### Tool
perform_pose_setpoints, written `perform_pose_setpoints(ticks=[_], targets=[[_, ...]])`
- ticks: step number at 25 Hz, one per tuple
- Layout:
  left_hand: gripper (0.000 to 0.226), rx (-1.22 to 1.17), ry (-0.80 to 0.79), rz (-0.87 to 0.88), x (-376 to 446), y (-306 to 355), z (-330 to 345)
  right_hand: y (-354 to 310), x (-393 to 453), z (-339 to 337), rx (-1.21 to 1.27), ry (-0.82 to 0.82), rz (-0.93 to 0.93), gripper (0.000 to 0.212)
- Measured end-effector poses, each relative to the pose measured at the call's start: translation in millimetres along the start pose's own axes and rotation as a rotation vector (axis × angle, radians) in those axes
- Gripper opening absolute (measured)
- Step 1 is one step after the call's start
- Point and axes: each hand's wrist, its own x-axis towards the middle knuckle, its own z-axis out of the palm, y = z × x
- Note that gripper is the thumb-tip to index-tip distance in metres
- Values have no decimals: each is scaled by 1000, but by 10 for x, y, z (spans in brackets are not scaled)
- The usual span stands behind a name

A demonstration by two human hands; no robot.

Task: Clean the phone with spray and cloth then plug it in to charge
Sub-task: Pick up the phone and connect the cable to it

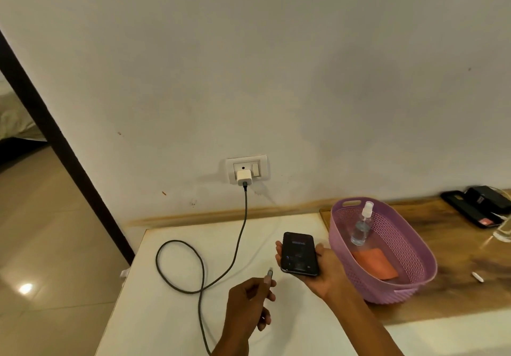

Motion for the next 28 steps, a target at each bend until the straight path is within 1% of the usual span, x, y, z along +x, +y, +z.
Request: perform_pose_setpoints(ticks=[2, 5, 10, 14, 17, 22, 28], targets=[[17, 19, -80, -6, -109, 37, 49, 62, -48, 94, 15, 7, -29, 57], [16, -27, -176, -14, -265, 127, 110, 149, -118, 186, 48, 21, -41, 50], [18, -131, -136, -16, -353, 171, 69, 340, -121, 237, 102, 76, -23, 49], [22, -154, -112, -11, -372, 144, 61, 414, -97, 232, 110, 112, -19, 47], [20, -145, -115, -7, -360, 140, 61, 428, -60, 243, 133, 130, -26, 44], [10, -172, -117, -26, -339, 148, 74, 458, -15, 245, 150, 123, -22, 35], [11, -195, -131, -59, -295, 134, 85, 470, 46, 197, 201, 137, -38, 35]])
